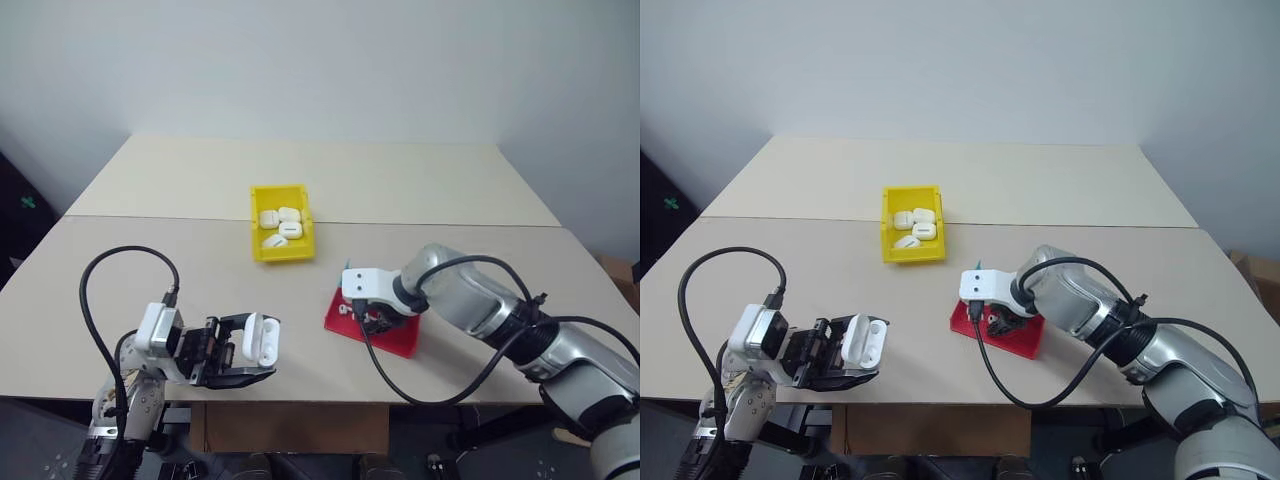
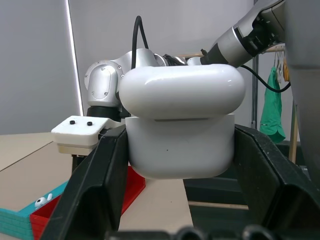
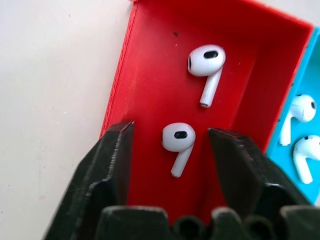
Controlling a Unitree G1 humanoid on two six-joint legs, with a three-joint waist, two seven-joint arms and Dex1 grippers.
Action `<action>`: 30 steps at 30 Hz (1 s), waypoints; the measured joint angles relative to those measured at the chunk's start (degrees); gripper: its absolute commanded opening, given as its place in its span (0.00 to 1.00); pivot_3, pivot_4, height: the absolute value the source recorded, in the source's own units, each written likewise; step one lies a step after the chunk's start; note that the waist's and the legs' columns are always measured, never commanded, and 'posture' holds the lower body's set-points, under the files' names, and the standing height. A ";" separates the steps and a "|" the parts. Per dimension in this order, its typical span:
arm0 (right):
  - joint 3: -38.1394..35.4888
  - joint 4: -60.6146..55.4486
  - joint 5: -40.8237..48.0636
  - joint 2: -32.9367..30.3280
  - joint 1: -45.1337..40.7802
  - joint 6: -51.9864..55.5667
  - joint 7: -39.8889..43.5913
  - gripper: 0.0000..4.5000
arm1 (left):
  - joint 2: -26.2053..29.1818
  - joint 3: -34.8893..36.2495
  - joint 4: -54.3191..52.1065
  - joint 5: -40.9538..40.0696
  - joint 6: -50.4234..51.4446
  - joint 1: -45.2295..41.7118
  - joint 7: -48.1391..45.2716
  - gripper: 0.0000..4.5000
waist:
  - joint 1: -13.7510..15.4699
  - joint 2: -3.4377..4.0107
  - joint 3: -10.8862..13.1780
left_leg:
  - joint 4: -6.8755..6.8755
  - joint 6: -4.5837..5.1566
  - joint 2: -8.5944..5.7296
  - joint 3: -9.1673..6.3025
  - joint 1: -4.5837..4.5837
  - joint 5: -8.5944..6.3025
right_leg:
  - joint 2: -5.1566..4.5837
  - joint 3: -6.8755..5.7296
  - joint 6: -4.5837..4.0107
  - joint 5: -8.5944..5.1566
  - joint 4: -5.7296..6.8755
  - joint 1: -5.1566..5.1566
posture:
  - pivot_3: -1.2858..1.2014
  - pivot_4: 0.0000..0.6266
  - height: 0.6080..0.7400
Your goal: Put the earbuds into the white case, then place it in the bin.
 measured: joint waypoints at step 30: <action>-1.84 0.90 -7.71 -1.70 2.42 -12.57 5.73 0.45 | -0.68 0.01 -0.62 1.87 0.05 1.19 1.06 0.62 | 0.00 0.00 0.00 | 0.00 0.00 0.00 0.01 0.05 0.00 | 0.01 0.00 0.00 0.00 0.02 0.03 | 0.52 0.24 1.00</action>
